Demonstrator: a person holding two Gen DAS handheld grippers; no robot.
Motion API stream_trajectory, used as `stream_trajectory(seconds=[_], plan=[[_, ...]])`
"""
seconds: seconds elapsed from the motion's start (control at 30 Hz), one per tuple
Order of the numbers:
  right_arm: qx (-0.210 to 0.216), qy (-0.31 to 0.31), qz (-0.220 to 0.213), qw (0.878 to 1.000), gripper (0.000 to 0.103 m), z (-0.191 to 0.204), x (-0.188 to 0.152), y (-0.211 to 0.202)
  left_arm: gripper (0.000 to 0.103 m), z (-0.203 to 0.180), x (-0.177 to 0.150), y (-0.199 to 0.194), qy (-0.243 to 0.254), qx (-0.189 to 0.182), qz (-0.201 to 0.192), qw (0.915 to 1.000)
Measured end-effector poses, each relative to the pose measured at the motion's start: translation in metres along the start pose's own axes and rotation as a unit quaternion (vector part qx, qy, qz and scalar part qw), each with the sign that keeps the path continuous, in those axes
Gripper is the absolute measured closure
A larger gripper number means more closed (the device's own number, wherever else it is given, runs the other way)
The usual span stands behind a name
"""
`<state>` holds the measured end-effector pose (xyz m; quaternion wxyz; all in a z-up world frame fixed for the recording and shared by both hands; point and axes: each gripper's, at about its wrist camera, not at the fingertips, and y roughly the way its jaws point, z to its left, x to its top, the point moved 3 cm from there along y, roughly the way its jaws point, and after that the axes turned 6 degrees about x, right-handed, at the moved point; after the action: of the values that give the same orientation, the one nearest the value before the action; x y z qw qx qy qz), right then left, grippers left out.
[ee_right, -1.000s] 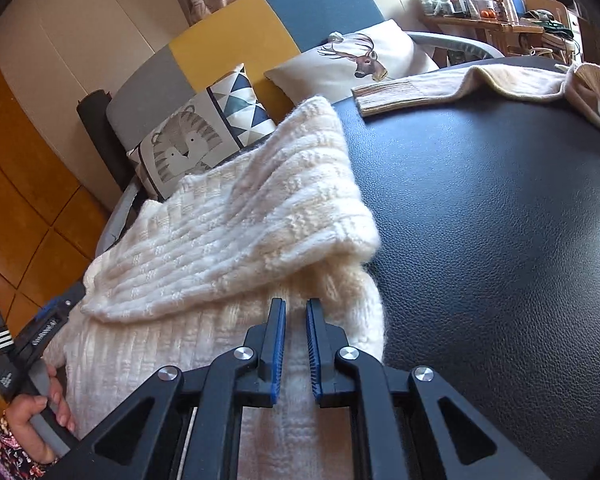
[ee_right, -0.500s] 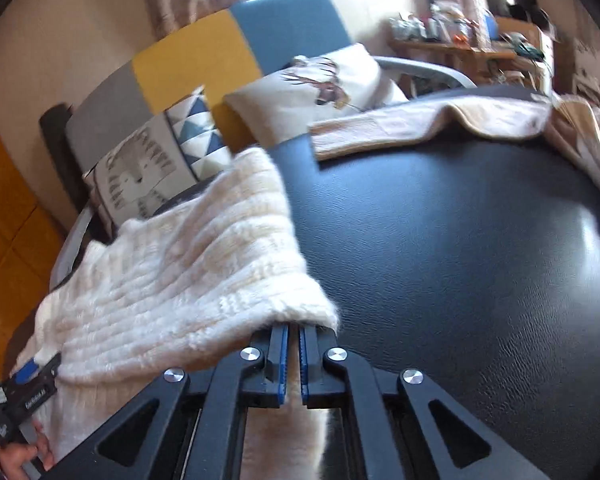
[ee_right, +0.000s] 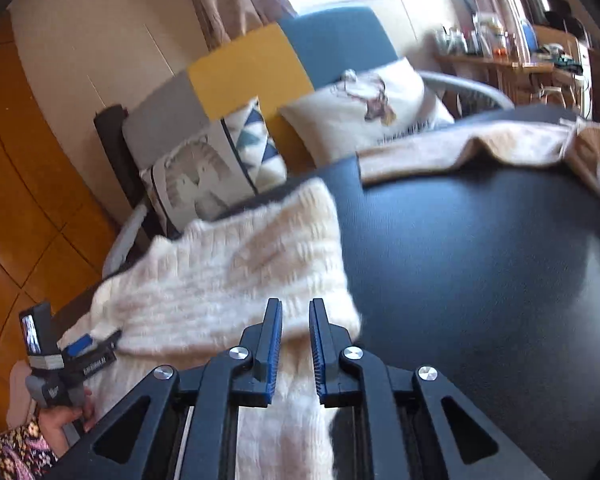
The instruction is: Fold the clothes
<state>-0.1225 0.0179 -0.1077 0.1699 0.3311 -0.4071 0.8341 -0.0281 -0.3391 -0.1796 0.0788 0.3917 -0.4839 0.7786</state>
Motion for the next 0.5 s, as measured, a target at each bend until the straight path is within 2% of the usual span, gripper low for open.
stream_trajectory(seconds=[0.07, 0.2, 0.3, 0.5], plan=[[-0.017, -0.016, 0.002, 1.000, 0.090, 0.003, 0.017, 0.015, 0.005, -0.002, 0.000, -0.002, 0.006, 0.009, -0.005, 0.9999], [-0.058, -0.058, 0.045, 0.996, 0.090, 0.016, 0.039, 0.060, 0.005, -0.003, -0.001, -0.002, 0.009, 0.016, -0.009, 0.9998], [-0.117, -0.100, 0.075, 0.985, 0.090, 0.016, 0.046, 0.089, 0.005, -0.002, -0.001, -0.002, 0.005, 0.011, -0.009, 0.9999], [-0.128, -0.079, 0.090, 0.985, 0.090, -0.003, 0.055, 0.128, 0.005, 0.000, -0.002, -0.001, 0.000, 0.011, -0.009, 0.9999]])
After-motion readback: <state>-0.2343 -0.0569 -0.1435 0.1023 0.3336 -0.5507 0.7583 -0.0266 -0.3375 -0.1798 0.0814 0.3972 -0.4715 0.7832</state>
